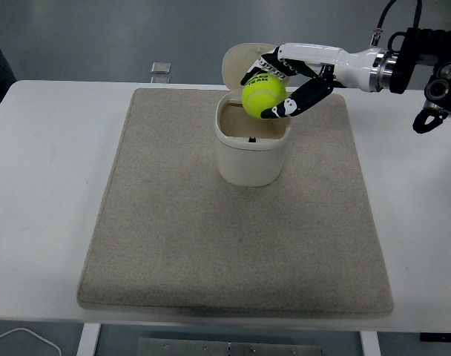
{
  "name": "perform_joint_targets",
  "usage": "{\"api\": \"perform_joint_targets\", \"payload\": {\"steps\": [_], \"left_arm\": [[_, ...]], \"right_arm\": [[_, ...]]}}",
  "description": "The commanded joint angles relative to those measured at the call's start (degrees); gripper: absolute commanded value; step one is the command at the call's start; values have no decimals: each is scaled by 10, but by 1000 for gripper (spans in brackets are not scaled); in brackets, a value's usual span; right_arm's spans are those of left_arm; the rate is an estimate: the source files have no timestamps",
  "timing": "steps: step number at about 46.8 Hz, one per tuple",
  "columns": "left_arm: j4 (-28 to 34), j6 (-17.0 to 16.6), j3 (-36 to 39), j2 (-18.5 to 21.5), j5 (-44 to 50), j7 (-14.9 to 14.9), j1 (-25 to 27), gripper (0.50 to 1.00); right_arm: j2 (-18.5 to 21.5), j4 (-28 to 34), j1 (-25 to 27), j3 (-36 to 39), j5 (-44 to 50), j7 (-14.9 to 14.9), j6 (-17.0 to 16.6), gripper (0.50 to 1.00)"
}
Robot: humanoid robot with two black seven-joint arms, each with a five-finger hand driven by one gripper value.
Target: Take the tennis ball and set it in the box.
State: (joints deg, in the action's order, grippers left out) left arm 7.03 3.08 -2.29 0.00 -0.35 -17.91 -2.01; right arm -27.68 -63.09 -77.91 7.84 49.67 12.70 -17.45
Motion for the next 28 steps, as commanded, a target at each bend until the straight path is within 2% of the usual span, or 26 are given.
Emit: {"api": "perform_joint_targets", "payload": {"steps": [1, 9, 28], "left_arm": [[0, 0, 0, 0, 0, 0, 0, 992], [0, 0, 0, 0, 0, 0, 0, 992], [0, 0, 0, 0, 0, 0, 0, 992]], "right_arm": [[2, 0, 5, 1, 0, 0, 0, 805], [3, 0, 8, 0, 1, 0, 0, 821], [3, 1, 15, 1, 1, 0, 0, 823]]}}
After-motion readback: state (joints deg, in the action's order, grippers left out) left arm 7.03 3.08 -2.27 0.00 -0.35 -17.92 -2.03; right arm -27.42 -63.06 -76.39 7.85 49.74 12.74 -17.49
